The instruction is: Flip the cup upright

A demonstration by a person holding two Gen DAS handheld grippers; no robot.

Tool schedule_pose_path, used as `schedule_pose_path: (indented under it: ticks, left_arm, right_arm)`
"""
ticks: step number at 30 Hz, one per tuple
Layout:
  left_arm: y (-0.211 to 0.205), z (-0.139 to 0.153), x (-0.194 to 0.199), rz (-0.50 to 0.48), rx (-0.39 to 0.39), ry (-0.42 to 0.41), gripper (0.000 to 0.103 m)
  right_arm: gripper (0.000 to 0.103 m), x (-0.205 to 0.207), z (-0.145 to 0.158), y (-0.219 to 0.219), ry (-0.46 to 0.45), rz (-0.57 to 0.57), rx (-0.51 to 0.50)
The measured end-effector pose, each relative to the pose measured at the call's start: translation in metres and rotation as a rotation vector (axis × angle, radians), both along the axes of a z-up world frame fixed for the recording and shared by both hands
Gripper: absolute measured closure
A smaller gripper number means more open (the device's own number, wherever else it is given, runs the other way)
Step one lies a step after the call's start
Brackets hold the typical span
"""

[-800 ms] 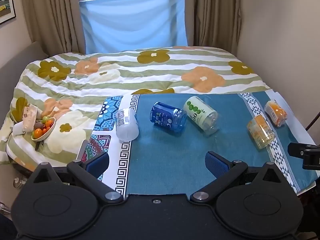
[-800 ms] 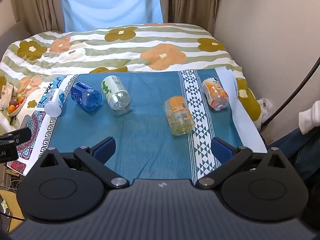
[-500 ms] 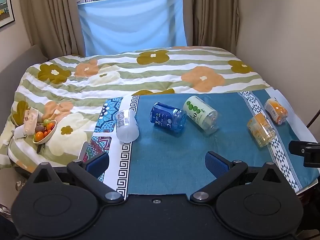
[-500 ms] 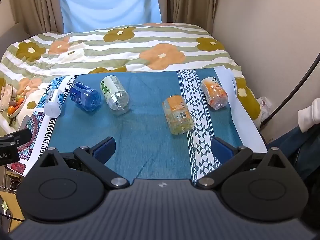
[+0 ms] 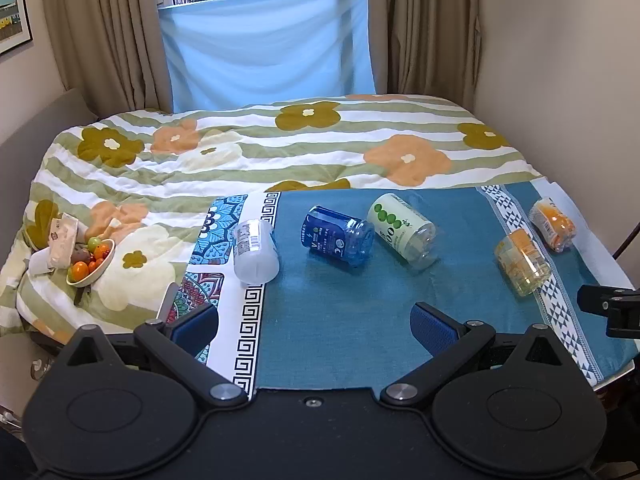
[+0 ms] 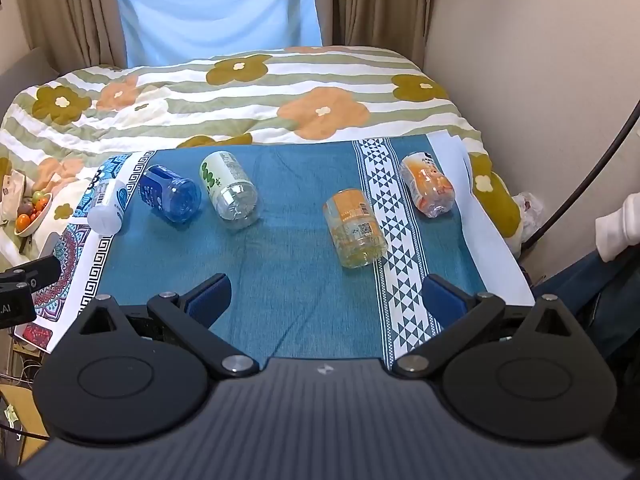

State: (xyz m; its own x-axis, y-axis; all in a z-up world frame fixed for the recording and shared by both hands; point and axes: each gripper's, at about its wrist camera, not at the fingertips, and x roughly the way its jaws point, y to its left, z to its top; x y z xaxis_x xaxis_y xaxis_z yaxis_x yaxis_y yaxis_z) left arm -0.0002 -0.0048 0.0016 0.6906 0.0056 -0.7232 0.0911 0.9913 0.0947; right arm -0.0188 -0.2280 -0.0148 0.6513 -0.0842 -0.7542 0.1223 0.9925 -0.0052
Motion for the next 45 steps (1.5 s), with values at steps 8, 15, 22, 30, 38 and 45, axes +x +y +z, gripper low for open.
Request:
schedule_pose_path:
  ticks: [8,15,22,30,38,45]
  left_arm:
    - [-0.003,0.0,-0.003,-0.004,0.0,-0.005,0.0]
    - [-0.007,0.002,-0.002,-0.001,0.005,-0.002,0.0]
    - [-0.004,0.0,-0.003,0.0,0.004,-0.003,0.0]
    - [-0.005,0.003,-0.005,0.01,0.005,-0.004,0.0]
    - [0.002,0.003,-0.005,0.015,0.002,0.002,0.0]
    - [0.005,0.004,-0.006,0.016,0.003,0.004,0.0]
  right_arm:
    - [0.0,-0.001,0.0,0.0,0.0,-0.001,0.001]
    - [0.0,-0.002,0.001,0.0,-0.001,0.003,0.0]
    - [0.0,-0.003,0.005,0.004,0.002,0.011,-0.001]
    - [0.0,-0.002,0.001,-0.001,0.002,0.02,0.002]
    - [0.0,-0.003,0.003,0.001,0.002,0.025,0.004]
    - [0.0,-0.003,0.003,0.001,0.001,0.024,0.003]
